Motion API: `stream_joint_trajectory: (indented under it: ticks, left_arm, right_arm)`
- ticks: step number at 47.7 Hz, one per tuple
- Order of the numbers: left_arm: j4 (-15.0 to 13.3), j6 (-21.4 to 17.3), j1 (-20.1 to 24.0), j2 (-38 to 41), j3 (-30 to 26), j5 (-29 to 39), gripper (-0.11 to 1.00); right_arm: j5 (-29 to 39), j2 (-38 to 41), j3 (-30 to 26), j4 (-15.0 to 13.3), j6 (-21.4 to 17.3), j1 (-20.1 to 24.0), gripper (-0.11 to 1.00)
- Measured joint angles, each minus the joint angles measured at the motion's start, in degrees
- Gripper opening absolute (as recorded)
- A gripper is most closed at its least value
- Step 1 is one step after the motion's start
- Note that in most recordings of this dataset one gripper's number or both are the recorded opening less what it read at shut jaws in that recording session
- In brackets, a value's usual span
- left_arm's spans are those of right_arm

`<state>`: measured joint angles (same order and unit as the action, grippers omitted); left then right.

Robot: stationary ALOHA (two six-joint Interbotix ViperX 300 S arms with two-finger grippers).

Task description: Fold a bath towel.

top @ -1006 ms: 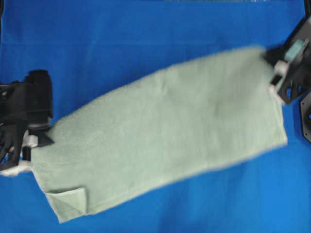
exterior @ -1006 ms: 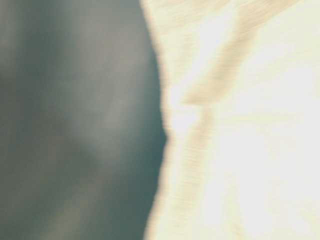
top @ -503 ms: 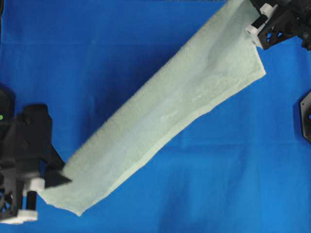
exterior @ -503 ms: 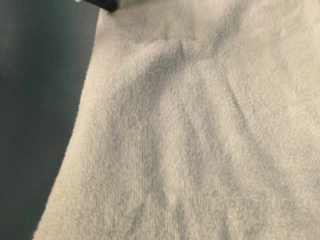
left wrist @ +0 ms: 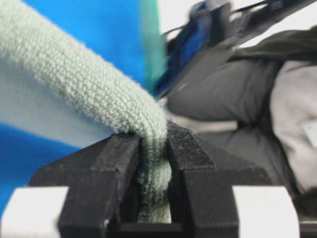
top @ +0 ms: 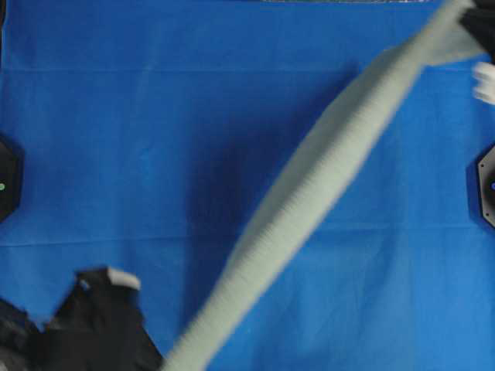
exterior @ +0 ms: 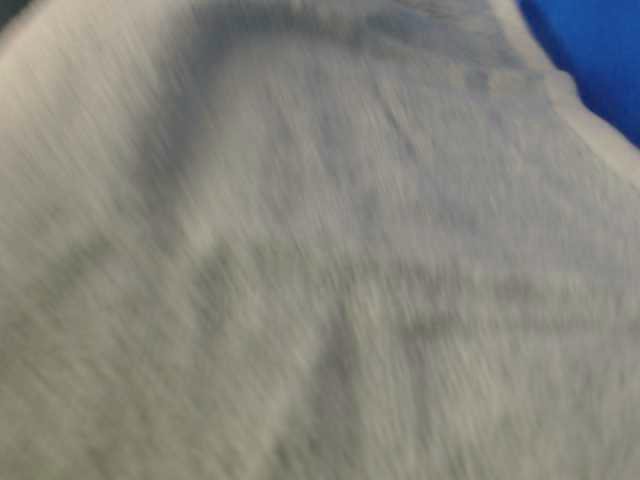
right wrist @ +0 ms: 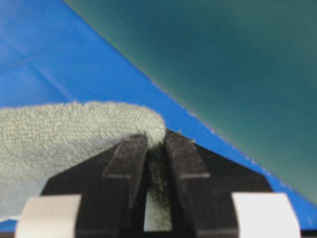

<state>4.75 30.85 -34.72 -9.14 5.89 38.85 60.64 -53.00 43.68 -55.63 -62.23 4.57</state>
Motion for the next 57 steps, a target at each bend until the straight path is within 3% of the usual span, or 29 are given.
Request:
stream_joint_trajectory:
  ticks: [9, 14, 19, 22, 27, 35, 43, 49, 57]
  left_arm:
    - [0.09, -2.90, -0.70, 5.27, -6.42, -0.09, 0.11]
    - [0.26, -2.81, -0.70, 5.54, -6.59, 0.62, 0.11]
    - [0.35, -2.11, -0.70, 4.83, -3.52, 0.88, 0.11]
    - [0.44, -1.23, -0.62, 3.87, -0.18, 0.97, 0.11]
    - [0.44, 1.85, -0.26, 0.88, 7.12, -0.09, 0.11]
    - [0.35, 8.44, 0.53, -5.98, 21.36, -5.71, 0.11]
    - [0.35, 10.90, 2.20, -12.66, 33.75, -10.11, 0.11]
    - [0.35, 11.25, 4.83, -15.73, 41.04, -12.66, 0.11]
    - [0.35, 10.99, 8.00, -17.67, 47.99, -16.61, 0.11]
  right_arm:
    - [18.02, -0.53, -0.62, 0.09, -3.96, 11.78, 0.14]
    - [22.59, 1.85, -0.09, 0.00, -6.59, 13.36, 0.14]
    - [22.32, 6.42, 1.58, -0.53, -8.00, 12.66, 0.14]
    - [20.30, 10.02, 2.64, -0.62, -8.44, 10.72, 0.14]
    - [12.57, 16.17, 3.78, -0.62, -9.05, 3.87, 0.14]
    - [-8.26, 27.42, 3.96, -0.97, -8.61, -10.90, 0.14]
    - [-25.66, 39.11, 0.09, -3.87, -6.15, -22.76, 0.14]
    - [-31.55, 47.55, -4.75, -5.01, -1.14, -27.51, 0.14]
    - [-32.87, 55.37, -10.20, -4.92, 5.27, -29.27, 0.14]
